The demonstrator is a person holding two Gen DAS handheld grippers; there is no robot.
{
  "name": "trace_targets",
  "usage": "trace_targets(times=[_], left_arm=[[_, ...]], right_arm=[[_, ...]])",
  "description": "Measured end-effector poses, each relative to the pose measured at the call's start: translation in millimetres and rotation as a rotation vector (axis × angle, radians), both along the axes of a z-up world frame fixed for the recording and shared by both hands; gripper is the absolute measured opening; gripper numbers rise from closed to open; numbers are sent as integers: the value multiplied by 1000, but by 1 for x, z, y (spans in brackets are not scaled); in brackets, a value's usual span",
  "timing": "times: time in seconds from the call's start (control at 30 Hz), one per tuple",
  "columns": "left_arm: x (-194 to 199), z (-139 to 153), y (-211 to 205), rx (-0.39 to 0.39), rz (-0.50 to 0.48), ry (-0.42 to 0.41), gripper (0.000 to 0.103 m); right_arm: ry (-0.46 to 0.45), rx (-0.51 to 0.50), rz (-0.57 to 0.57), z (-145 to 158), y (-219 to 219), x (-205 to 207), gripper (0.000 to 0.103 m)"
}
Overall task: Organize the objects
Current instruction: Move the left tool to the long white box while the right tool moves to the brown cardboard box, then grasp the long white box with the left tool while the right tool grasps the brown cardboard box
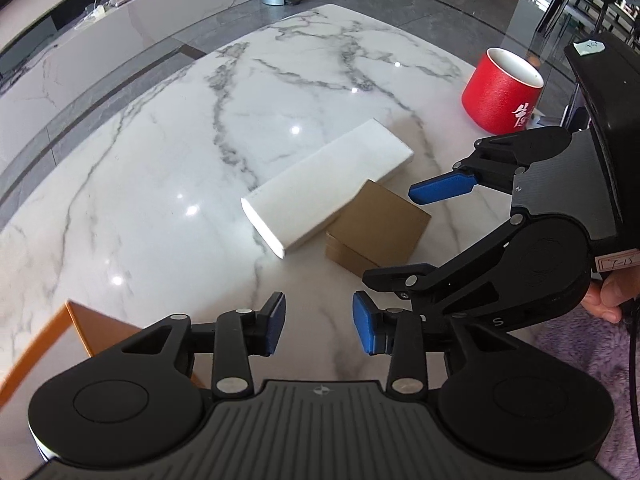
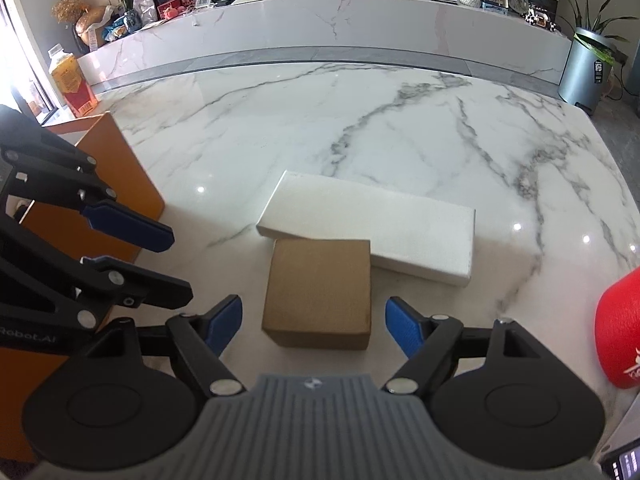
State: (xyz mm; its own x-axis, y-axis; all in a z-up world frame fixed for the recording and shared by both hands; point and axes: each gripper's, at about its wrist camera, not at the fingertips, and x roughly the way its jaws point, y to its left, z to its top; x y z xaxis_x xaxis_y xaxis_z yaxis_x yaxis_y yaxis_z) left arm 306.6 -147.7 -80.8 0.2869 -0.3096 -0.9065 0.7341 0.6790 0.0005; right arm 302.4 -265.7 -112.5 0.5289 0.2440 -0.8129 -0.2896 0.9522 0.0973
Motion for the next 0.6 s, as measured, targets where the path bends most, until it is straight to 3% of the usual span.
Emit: trace_targets(times=[0.13, 0.23, 0.37, 0.6], left_arm=[[8, -4, -6, 19, -57, -31, 54], [11, -8, -13, 51, -105, -65, 59], [17, -16, -24, 81, -165, -86, 63], [24, -32, -61, 148, -320, -189, 74]], right_arm=[[10, 16, -4, -5, -3, 7, 75], [24, 44, -9, -7, -7, 6, 63], [13, 15, -65, -6, -17, -1, 63], [32, -14, -179, -5, -49, 0, 63]])
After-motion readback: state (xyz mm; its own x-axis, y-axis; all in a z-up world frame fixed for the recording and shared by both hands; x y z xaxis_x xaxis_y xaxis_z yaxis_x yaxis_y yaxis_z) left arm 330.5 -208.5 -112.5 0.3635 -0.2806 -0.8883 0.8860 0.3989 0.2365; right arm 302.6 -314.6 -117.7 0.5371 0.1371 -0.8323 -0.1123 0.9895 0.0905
